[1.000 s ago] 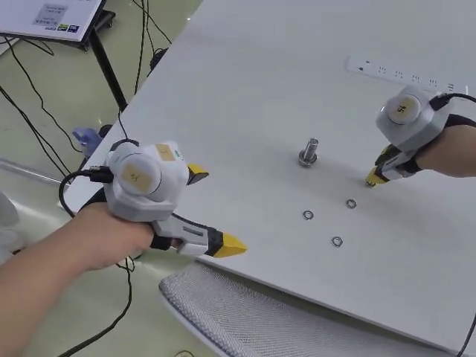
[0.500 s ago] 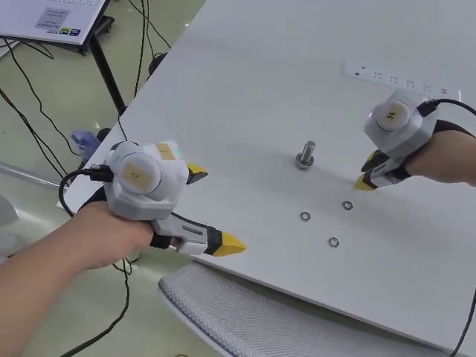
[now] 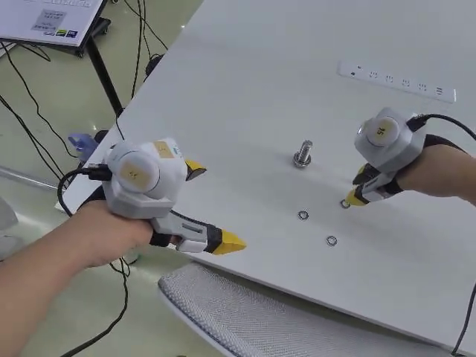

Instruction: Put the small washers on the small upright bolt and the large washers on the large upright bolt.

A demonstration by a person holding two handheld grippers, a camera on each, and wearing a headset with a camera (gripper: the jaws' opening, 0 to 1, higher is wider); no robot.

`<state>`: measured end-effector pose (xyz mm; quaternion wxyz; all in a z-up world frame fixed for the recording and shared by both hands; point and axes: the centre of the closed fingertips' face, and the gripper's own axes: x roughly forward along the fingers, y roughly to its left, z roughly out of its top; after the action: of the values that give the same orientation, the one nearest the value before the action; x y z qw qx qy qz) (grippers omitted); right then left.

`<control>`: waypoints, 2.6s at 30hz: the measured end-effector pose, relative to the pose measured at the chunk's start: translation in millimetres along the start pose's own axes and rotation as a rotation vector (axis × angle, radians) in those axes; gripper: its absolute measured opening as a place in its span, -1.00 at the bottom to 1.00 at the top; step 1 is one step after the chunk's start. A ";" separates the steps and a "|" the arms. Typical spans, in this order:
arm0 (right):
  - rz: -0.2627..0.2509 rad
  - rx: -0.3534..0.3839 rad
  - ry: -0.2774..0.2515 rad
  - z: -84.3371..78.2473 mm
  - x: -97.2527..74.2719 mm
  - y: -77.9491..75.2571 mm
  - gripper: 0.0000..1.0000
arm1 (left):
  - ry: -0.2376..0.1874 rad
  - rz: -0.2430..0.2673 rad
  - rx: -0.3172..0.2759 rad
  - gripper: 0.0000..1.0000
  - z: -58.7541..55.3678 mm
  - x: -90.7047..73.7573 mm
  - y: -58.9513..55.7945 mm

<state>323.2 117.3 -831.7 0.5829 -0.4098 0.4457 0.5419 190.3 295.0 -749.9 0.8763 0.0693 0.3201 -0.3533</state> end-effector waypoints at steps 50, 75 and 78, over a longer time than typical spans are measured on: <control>-0.026 0.035 0.016 -14.3 34.9 -2.4 -0.46 | 0.012 -0.015 -0.019 0.78 -9.3 -1.6 -0.9; -0.033 -0.011 0.071 -15.0 36.2 -0.9 -0.72 | 0.011 -0.022 -0.029 0.74 -12.2 -0.9 -2.2; -0.033 0.005 0.075 -15.3 35.9 -1.4 -0.73 | 0.013 -0.022 -0.027 0.74 -13.0 -0.8 -2.5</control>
<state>324.1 112.0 -870.4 0.5755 -0.4359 0.4617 0.5153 181.5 298.1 -759.3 0.8713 0.0560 0.3311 -0.3579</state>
